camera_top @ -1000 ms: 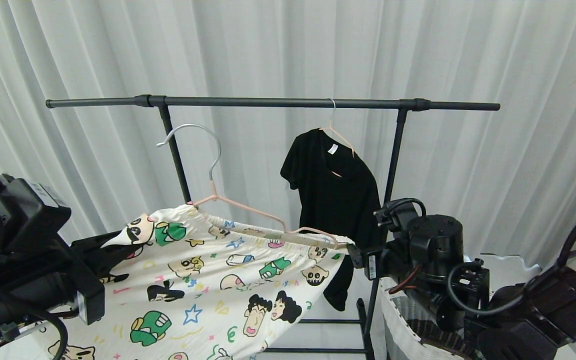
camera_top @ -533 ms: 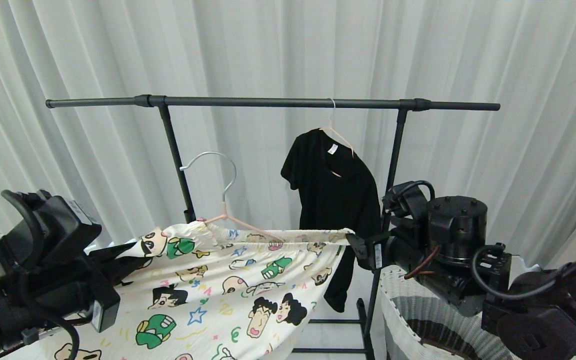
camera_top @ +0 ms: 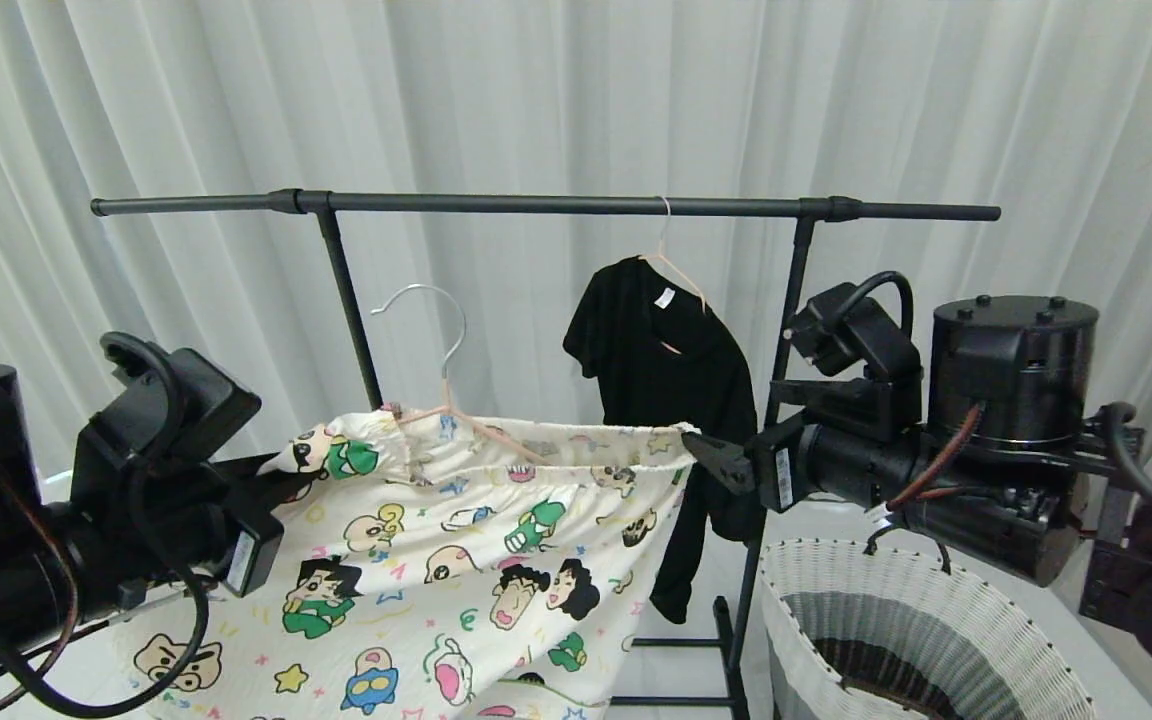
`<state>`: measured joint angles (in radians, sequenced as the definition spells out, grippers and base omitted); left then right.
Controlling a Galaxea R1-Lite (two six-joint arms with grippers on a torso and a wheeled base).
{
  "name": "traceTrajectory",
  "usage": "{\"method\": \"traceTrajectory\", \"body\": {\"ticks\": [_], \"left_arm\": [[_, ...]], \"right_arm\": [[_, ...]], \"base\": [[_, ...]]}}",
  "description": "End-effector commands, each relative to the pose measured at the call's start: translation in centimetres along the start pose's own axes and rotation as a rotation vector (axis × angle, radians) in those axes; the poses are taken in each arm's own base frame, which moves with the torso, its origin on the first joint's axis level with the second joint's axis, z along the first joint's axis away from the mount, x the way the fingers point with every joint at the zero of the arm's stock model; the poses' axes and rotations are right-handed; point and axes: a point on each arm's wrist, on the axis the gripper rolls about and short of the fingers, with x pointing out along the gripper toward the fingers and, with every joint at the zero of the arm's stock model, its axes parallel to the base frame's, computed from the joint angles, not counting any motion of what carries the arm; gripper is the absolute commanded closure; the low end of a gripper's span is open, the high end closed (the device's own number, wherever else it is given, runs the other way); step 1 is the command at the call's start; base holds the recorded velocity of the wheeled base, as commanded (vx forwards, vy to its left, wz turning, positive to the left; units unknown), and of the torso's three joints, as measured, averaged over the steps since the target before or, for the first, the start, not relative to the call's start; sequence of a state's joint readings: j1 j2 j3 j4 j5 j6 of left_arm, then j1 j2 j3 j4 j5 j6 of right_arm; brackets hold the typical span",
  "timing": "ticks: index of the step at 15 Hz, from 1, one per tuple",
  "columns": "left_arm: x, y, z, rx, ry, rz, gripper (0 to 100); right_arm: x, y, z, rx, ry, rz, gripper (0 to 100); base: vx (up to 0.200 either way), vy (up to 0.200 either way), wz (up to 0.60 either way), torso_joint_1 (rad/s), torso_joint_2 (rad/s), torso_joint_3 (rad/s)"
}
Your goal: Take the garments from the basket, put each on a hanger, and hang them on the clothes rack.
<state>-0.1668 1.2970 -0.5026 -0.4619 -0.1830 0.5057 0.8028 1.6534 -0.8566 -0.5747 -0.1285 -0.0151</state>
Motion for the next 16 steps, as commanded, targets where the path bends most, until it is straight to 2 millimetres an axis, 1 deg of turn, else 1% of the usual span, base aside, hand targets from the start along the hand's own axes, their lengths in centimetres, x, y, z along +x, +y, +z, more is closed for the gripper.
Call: {"method": "traceTrajectory", "body": {"ticks": [1, 2, 3, 4, 6, 7, 9, 12, 14, 16], "left_arm": [[0.9, -0.4, 0.9, -0.025, -0.04, -0.028, 100], [0.9, -1.0, 1.6, -0.048, -0.083, -0.055, 100], [0.9, -1.3, 1.8, -0.053, -0.101, -0.065, 100], [1.0, -1.9, 2.5, -0.045, -0.145, -0.088, 100], [0.9, -2.9, 3.2, -0.024, -0.2, -0.132, 100], [0.7, -3.2, 3.4, -0.02, -0.21, -0.145, 100], [0.3, -4.7, 4.2, 0.009, -0.254, -0.219, 100], [-0.2, -6.5, 5.2, 0.04, -0.321, -0.3, 100], [-0.4, -7.1, 5.7, 0.062, -0.361, -0.322, 100], [-0.4, -7.3, 5.8, 0.076, -0.367, -0.326, 100]], "right_arm": [[-3.6, 2.2, 2.1, -0.016, -0.062, 0.11, 0], [-4.5, 2.9, 2.3, -0.025, -0.053, 0.158, 0], [-5.1, 3.3, 2.4, -0.031, -0.046, 0.19, 0], [-6.3, 3.5, 2.5, -0.04, -0.022, 0.259, 0], [-7.3, 3.3, 2.3, -0.113, 0.019, 0.318, 0], [-7.3, 3.3, 2.2, -0.134, 0.027, 0.328, 0], [-7.0, 2.7, 2.1, -0.222, 0.065, 0.349, 0], [-6.4, 2.4, 2.3, -0.259, 0.155, 0.395, 0], [-5.5, 2.1, 2.2, -0.267, 0.179, 0.413, 0], [-4.8, 2.3, 2.0, -0.269, 0.203, 0.416, 0]], "base": [[0.0, 0.0, 0.0, 0.0, 0.0, 0.0], [0.0, 0.0, 0.0, 0.0, 0.0, 0.0], [0.0, 0.0, 0.0, 0.0, 0.0, 0.0], [0.0, 0.0, 0.0, 0.0, 0.0, 0.0], [0.0, 0.0, 0.0, 0.0, 0.0, 0.0], [0.0, 0.0, 0.0, 0.0, 0.0, 0.0], [0.0, 0.0, 0.0, 0.0, 0.0, 0.0], [0.0, 0.0, 0.0, 0.0, 0.0, 0.0], [0.0, 0.0, 0.0, 0.0, 0.0, 0.0], [0.0, 0.0, 0.0, 0.0, 0.0, 0.0]]}}
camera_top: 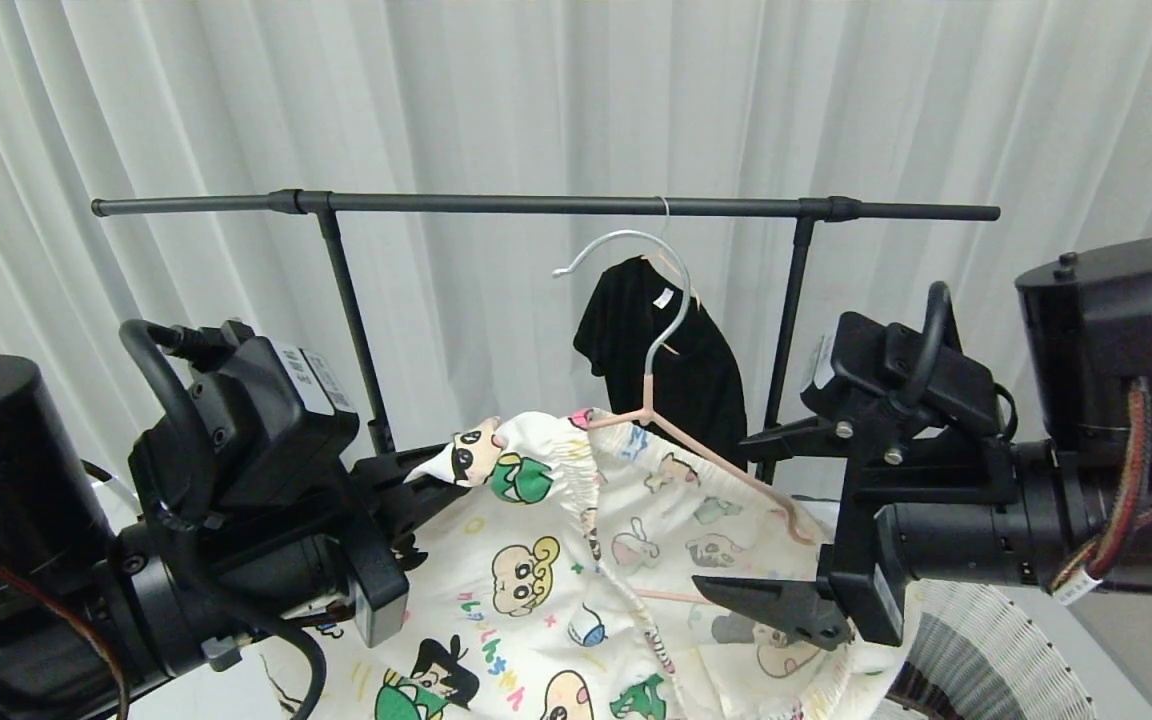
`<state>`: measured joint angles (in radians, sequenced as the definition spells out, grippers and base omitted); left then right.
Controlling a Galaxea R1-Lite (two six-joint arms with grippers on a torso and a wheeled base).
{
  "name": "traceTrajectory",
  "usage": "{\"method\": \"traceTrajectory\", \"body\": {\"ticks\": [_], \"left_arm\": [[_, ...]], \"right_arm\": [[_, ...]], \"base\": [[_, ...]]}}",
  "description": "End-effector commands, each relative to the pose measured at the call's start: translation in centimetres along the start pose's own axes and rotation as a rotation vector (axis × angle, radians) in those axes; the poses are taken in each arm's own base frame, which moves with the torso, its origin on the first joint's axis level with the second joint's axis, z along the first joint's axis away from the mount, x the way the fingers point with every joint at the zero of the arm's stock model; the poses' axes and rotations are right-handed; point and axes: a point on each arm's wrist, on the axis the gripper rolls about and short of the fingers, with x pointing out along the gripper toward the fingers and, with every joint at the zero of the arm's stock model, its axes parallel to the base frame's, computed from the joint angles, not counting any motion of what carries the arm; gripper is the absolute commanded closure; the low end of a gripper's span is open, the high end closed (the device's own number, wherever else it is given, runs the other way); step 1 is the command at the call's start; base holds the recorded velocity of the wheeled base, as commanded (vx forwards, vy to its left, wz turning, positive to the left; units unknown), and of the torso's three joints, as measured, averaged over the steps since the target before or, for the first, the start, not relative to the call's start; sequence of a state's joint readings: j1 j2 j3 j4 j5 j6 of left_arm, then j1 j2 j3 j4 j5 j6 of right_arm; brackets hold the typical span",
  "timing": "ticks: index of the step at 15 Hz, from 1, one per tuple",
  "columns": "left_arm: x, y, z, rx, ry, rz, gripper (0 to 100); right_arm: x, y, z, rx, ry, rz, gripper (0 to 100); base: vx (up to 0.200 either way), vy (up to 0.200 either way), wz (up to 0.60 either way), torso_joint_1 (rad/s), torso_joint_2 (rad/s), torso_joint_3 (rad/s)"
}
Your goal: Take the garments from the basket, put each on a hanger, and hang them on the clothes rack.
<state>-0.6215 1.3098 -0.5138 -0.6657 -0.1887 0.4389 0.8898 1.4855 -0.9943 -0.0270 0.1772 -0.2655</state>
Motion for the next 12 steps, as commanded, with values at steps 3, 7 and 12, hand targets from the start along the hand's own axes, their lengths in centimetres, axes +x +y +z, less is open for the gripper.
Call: {"method": "traceTrajectory", "body": {"ticks": [3, 7, 12], "left_arm": [[-0.13, -0.59, 0.53, 0.012, -0.028, -0.027, 100], [-0.27, -0.6, 0.64, 0.014, -0.034, -0.026, 100], [-0.33, -0.67, 0.51, 0.02, -0.03, -0.027, 100]], "right_arm": [[1.67, -0.43, 0.18, 0.007, 0.035, 0.015, 0], [1.9, -0.62, -0.24, 0.018, 0.051, 0.032, 0], [1.98, -1.18, -0.36, 0.007, 0.055, 0.012, 100]], "base": [[0.0, 0.0, 0.0, 0.0, 0.0, 0.0], [0.0, 0.0, 0.0, 0.0, 0.0, 0.0], [0.0, 0.0, 0.0, 0.0, 0.0, 0.0]]}}
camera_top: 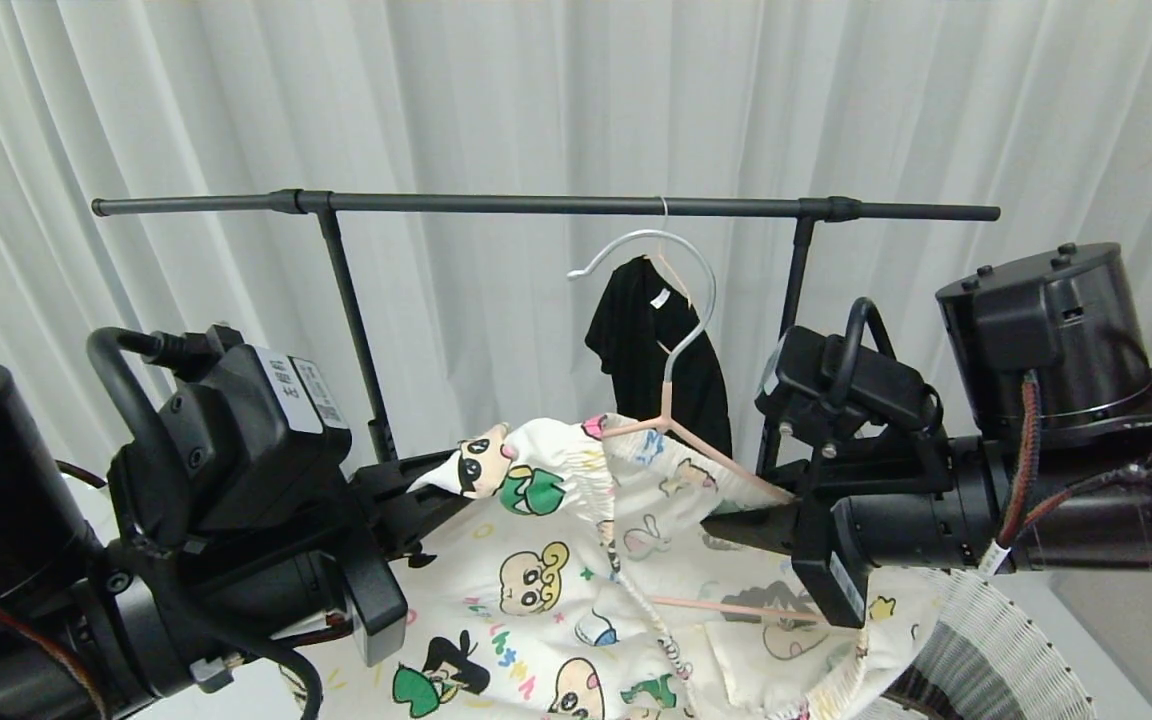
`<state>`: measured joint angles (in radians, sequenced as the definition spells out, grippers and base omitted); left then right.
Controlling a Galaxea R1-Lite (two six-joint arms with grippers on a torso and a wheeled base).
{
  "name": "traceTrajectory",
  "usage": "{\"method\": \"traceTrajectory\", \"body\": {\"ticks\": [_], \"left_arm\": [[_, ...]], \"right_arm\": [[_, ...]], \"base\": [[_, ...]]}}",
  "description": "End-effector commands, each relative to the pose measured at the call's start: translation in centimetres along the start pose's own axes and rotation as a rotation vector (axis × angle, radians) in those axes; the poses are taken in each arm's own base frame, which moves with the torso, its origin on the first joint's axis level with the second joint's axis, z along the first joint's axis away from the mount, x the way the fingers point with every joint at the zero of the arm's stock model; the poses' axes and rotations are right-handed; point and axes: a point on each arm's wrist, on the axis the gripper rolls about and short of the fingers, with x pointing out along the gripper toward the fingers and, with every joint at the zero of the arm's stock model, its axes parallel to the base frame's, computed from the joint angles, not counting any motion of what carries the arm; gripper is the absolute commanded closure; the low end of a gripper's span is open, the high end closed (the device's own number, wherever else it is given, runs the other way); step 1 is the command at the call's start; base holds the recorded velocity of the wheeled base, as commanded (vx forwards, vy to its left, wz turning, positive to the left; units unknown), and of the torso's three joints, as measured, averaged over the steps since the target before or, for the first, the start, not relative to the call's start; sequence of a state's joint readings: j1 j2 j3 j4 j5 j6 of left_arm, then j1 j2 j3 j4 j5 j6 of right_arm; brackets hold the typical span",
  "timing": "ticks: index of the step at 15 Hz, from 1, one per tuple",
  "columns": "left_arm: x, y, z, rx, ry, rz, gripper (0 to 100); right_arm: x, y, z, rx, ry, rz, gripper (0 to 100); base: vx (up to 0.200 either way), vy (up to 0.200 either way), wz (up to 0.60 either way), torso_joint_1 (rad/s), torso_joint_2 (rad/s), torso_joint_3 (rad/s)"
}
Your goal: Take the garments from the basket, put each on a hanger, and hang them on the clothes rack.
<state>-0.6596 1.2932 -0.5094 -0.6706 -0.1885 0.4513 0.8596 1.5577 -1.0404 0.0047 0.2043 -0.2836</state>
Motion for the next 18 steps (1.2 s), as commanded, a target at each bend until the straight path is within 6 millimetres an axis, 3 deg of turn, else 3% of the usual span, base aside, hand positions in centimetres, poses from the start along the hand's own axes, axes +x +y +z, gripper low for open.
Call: {"method": "traceTrajectory", "body": {"ticks": [1, 7, 8, 12, 15, 18], "left_arm": [[-0.1, 0.0, -0.1, 0.004, 0.002, -0.001, 100], [-0.1, -0.3, -0.3, 0.013, 0.01, -0.012, 100], [-0.2, -0.5, -0.6, 0.01, 0.018, -0.019, 0], [-0.4, -0.6, -1.0, 0.0, 0.034, -0.013, 0], [-1.3, -1.1, -1.8, -0.006, 0.053, -0.019, 0], [-2.7, -0.2, -5.1, -0.071, 0.193, 0.084, 0]], "right_arm": [[0.1, -0.1, -0.1, -0.004, 0.002, -0.003, 100], [-0.4, -0.7, 0.0, -0.148, -0.026, -0.004, 100], [-0.7, -0.7, 0.2, -0.191, -0.048, 0.001, 100], [-2.4, -2.7, 0.0, -0.319, -0.061, -0.083, 100], [-3.8, -4.5, -0.3, -0.302, -0.056, -0.175, 100], [-4.6, -5.3, -0.2, -0.297, -0.081, -0.219, 100]], "base": [[0.0, 0.0, 0.0, 0.0, 0.0, 0.0], [0.0, 0.0, 0.0, 0.0, 0.0, 0.0], [0.0, 0.0, 0.0, 0.0, 0.0, 0.0], [0.0, 0.0, 0.0, 0.0, 0.0, 0.0], [0.0, 0.0, 0.0, 0.0, 0.0, 0.0], [0.0, 0.0, 0.0, 0.0, 0.0, 0.0]]}}
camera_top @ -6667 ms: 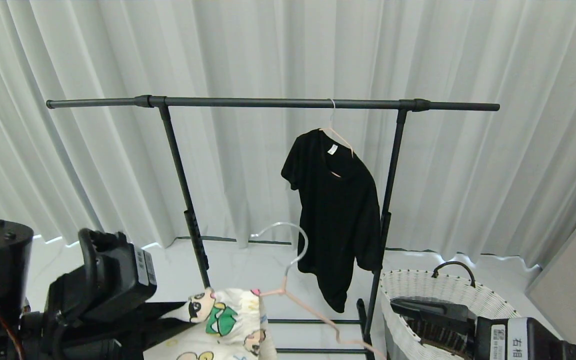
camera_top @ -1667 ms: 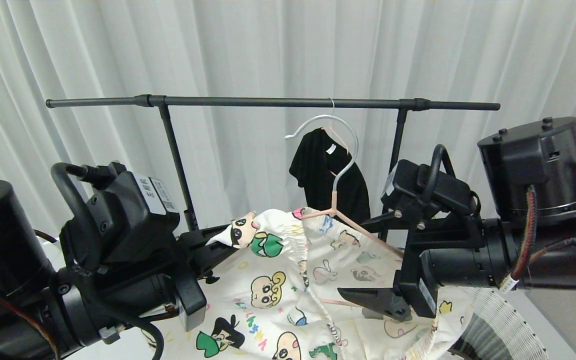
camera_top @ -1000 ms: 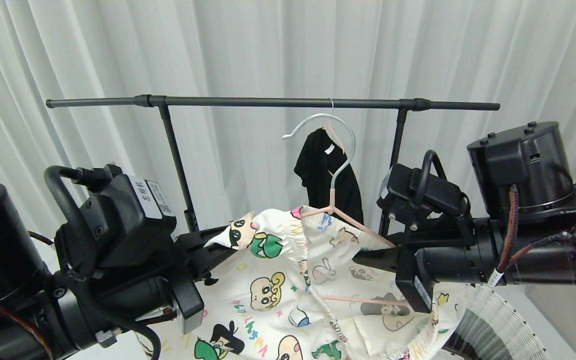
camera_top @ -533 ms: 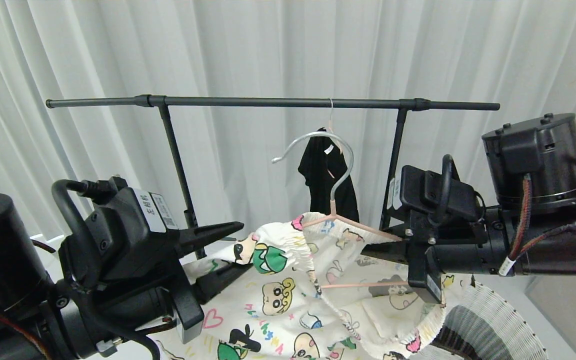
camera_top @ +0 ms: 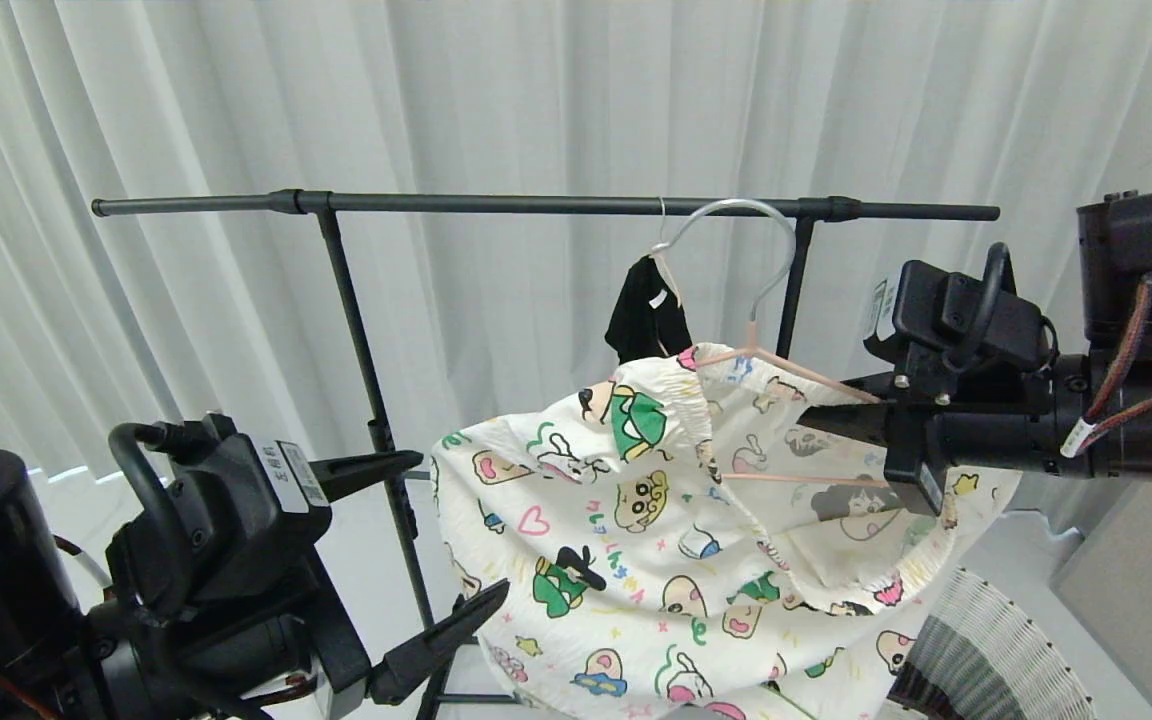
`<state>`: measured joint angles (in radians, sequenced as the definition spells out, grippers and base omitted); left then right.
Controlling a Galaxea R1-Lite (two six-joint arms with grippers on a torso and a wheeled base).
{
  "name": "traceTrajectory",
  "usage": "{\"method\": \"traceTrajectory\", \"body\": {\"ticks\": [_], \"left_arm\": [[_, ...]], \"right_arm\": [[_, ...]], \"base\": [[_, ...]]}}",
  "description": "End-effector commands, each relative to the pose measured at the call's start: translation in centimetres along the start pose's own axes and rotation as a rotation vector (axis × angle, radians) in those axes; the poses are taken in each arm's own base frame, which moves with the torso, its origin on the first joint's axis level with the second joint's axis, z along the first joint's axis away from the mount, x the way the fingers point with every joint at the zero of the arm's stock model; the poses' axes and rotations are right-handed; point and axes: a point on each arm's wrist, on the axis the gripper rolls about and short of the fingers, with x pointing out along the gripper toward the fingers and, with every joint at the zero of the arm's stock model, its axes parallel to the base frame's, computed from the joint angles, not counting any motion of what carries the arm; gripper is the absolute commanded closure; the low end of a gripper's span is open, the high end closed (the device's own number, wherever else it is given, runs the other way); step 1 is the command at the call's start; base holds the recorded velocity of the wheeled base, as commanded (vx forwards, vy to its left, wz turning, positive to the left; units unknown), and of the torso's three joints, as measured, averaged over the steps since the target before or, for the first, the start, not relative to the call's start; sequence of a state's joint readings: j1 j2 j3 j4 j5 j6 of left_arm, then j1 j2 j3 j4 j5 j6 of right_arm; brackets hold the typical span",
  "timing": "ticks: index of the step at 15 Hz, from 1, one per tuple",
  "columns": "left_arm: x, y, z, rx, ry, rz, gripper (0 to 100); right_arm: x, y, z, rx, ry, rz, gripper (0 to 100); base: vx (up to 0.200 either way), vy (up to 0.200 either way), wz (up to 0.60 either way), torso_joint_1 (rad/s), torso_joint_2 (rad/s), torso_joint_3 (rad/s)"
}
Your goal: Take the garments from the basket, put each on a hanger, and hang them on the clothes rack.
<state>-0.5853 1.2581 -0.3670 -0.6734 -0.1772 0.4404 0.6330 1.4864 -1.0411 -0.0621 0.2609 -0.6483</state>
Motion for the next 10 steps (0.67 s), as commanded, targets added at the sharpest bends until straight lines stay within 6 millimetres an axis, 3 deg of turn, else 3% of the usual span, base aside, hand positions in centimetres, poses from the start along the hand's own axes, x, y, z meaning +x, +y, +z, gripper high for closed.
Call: {"method": "traceTrajectory", "body": {"ticks": [1, 3, 7, 10], "left_arm": [[-0.7, 1.6, -4.1, -0.08, 0.18, 0.119, 0], [0.4, 2.4, -4.9, -0.12, 0.227, 0.13, 0], [2.3, 1.2, -5.4, -0.211, 0.255, 0.023, 0], [3.2, 1.6, -4.7, -0.444, 0.23, 0.061, 0]], "right_arm": [[-0.7, -0.3, 0.2, 0.0, -0.012, -0.021, 100], [-0.7, -0.3, 0.2, -0.001, -0.014, -0.022, 100], [-0.5, -0.8, 0.8, -0.006, -0.028, -0.035, 100], [-0.6, -0.9, 1.1, -0.01, -0.039, -0.04, 100]], "base": [[0.0, 0.0, 0.0, 0.0, 0.0, 0.0], [0.0, 0.0, 0.0, 0.0, 0.0, 0.0], [0.0, 0.0, 0.0, 0.0, 0.0, 0.0], [0.0, 0.0, 0.0, 0.0, 0.0, 0.0]]}}
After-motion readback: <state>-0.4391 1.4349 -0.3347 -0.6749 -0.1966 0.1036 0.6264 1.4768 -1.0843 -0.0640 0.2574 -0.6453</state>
